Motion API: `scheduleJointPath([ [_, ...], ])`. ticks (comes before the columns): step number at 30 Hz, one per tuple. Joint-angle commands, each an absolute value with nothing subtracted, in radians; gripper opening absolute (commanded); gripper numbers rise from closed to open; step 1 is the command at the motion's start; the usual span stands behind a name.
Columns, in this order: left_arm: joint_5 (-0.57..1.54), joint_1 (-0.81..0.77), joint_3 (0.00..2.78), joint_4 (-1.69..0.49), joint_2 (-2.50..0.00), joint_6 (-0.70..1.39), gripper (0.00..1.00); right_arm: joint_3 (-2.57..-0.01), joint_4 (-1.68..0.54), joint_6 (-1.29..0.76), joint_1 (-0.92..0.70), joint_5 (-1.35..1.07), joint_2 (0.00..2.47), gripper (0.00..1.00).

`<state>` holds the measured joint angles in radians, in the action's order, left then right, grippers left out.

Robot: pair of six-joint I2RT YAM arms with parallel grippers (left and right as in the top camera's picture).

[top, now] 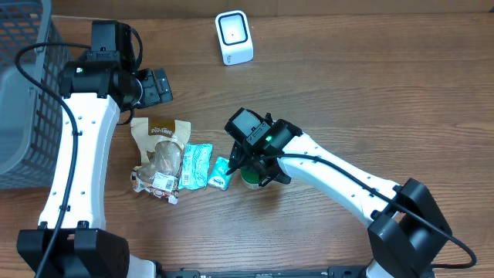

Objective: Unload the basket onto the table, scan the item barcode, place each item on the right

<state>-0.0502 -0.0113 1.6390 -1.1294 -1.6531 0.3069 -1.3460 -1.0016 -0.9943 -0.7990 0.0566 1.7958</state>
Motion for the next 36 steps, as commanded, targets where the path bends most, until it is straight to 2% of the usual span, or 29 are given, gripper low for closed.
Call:
scheduleJointPath([
  [1, -0.059, -0.009, 1.652, -1.126, -1.647, 0.292, 0.99, -1.341, -0.997, -0.995, -0.799, 0.069, 1.818, 1.00],
  [9, -0.059, -0.009, 1.652, -1.126, -1.647, 0.292, 1.00, -1.341, -0.986, -0.987, -0.831, 0.092, 1.868, 0.95],
  [26, -0.059, -0.009, 1.652, -1.126, -1.647, 0.292, 1.00, -1.341, -0.963, -0.956, -0.842, 0.134, 1.956, 0.93],
  [32, -0.059, -0.009, 1.652, -1.126, -1.647, 0.292, 1.00, -1.342, -0.944, -0.934, -0.841, 0.134, 1.956, 0.83],
  [36, -0.059, -0.009, 1.652, -1.126, -1.647, 0.292, 1.00, -1.342, -0.964, -0.934, -0.841, 0.134, 1.956, 0.83],
])
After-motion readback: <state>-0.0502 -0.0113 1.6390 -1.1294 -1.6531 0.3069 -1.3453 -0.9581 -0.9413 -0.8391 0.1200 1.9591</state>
